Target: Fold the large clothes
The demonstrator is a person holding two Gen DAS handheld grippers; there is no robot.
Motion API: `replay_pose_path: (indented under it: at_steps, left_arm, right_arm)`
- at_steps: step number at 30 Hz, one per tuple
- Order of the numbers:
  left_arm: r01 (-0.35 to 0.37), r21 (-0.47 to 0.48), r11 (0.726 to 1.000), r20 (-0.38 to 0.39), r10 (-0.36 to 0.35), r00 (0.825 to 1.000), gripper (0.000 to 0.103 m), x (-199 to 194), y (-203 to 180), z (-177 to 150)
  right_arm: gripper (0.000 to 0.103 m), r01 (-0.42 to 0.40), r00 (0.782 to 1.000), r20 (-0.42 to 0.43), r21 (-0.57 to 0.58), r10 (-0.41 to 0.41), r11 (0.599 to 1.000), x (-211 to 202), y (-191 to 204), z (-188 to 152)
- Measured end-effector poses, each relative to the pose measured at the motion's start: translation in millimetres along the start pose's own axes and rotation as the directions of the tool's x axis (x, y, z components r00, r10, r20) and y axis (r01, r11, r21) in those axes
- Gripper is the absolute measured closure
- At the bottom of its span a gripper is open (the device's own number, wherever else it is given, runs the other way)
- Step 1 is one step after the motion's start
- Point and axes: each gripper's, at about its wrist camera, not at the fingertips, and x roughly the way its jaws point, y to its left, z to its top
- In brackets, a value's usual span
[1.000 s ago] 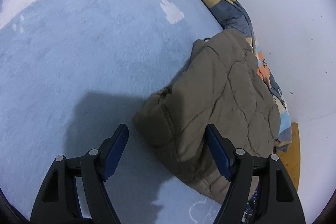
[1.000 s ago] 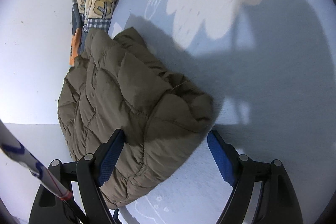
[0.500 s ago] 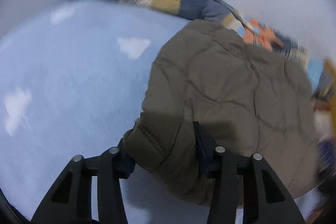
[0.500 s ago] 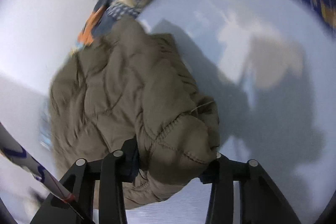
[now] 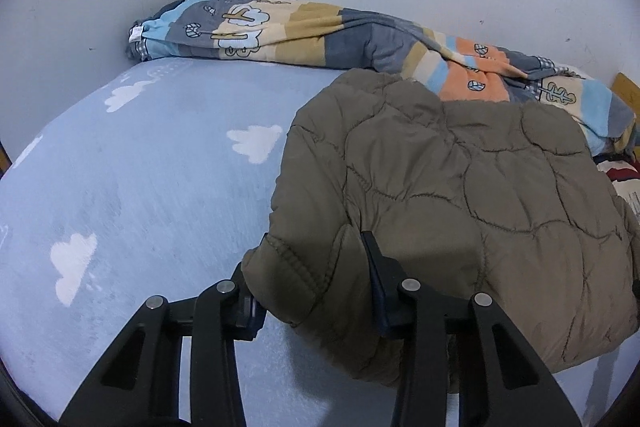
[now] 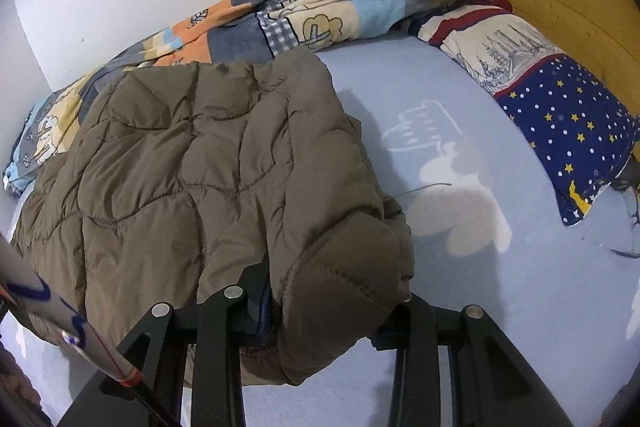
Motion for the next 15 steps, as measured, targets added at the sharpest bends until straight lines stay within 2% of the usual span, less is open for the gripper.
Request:
replay_pose_path:
  at_steps: [7,15]
  left_arm:
    - [0.025,0.013,1.0,0.035,-0.025,0.999,0.064,-24,0,7]
    - [0.058,0.038,0.998,0.068,-0.06,0.996,0.064,-61,8,6]
  right_arm:
    - [0.066,0.006,1.0,0.017,-0.031,-0.005,1.0,-18,5,1]
    - [0.066,-0.009,0.998,0.055,-0.073,0.013,0.997,-58,3,-4]
